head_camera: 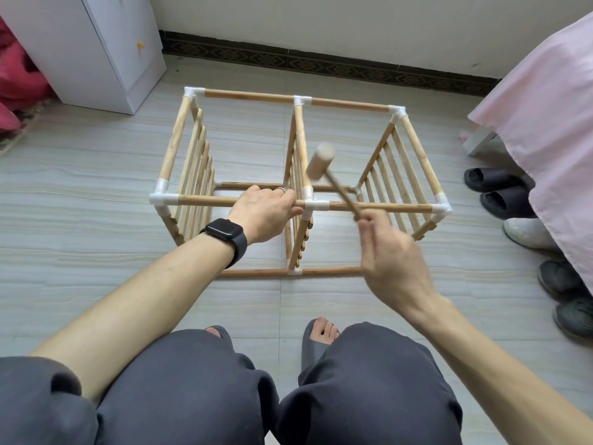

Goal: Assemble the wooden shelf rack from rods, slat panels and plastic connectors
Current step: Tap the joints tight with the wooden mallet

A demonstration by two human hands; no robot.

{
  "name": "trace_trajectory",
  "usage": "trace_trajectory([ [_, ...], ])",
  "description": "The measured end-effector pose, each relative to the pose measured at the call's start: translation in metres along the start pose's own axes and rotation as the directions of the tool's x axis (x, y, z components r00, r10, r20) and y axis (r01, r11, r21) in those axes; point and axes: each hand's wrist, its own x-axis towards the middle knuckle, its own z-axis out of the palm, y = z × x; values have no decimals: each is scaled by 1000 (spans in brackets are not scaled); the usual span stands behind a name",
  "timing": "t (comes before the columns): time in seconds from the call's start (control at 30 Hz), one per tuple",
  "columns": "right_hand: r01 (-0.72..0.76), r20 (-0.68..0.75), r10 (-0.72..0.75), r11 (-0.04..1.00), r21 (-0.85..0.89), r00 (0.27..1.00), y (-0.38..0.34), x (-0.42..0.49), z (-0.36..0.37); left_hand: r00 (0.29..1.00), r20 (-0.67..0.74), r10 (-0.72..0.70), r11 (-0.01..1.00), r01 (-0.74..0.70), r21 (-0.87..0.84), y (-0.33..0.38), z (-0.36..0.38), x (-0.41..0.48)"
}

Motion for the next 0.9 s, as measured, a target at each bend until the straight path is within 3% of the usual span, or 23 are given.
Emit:
trace_trajectory([
  [0.07, 40, -246, -24, 997, 61, 969, -6, 6, -6, 1000, 14, 2, 1000, -2, -7, 0, 0, 0],
  [0.13, 59, -255, -43, 997, 56, 966, -5, 5, -6, 1000, 14, 3, 1000, -3, 5, 0, 0, 0],
  [0.2, 22, 82, -13, 994, -106, 997, -5, -1, 0, 1000, 9, 4, 1000, -4, 20, -1, 1, 0],
  [0.23, 13, 236, 34, 981, -193, 971, -2, -3, 1, 1000, 9, 3, 1000, -3, 22, -1, 1, 0],
  [0.27, 20, 265, 40, 976, -218, 963, 0, -2, 0, 1000, 12, 4, 1000, -4, 16, 0, 1, 0],
  [0.33, 33, 45, -30, 996, -83, 999, 1, 7, -4, 1000, 18, -5, 1000, 5, -1, -1, 1, 1],
  [0.4, 47, -232, -35, 998, 49, 972, -2, 11, -10, 999, 31, -15, 1000, 16, -11, 0, 1, 1],
  [0.43, 50, -283, -24, 995, 83, 959, -2, 9, -11, 999, 32, -19, 1000, 20, -13, -1, 1, 2],
  [0.47, 46, -241, -25, 996, 81, 970, -1, 6, -9, 999, 31, -22, 1000, 23, -13, -1, 1, 2],
  [0.5, 8, -82, -7, 1000, 15, 997, -2, 2, -6, 999, 31, -25, 1000, 25, -13, -1, 1, 2],
  [0.57, -45, 286, 98, 981, -187, 953, 0, -4, 0, 999, 34, -30, 1000, 30, -2, -1, 2, 2],
  [0.6, -47, 297, 105, 980, -195, 949, 4, -3, -1, 999, 37, -29, 1000, 29, 1, -1, 3, 2],
  [0.67, -18, 58, 19, 1000, -22, 998, 1, 6, -6, 999, 45, -30, 999, 31, -11, -2, 1, 2],
  [0.73, 59, -227, -34, 993, 105, 973, -4, 7, -9, 998, 63, -30, 999, 31, -20, -2, 0, 1],
  [0.77, 78, -260, -45, 990, 119, 965, -4, 5, -7, 998, 60, -26, 1000, 26, -13, -2, 0, 1],
  [0.8, 58, -178, -40, 993, 100, 983, -4, 2, -4, 998, 56, -21, 1000, 21, -4, -2, 1, 1],
  [0.83, -11, 19, 10, 999, 33, 1000, -4, -1, 0, 998, 54, -18, 1000, 18, 6, -2, 1, 1],
  [0.87, -86, 229, 100, 994, -73, 968, -2, -4, 3, 999, 51, -15, 1000, 14, 13, -3, 1, 1],
  [0.9, -124, 318, 164, 982, -141, 934, 3, -5, 3, 999, 50, -9, 1000, 8, 16, -3, 2, 1],
])
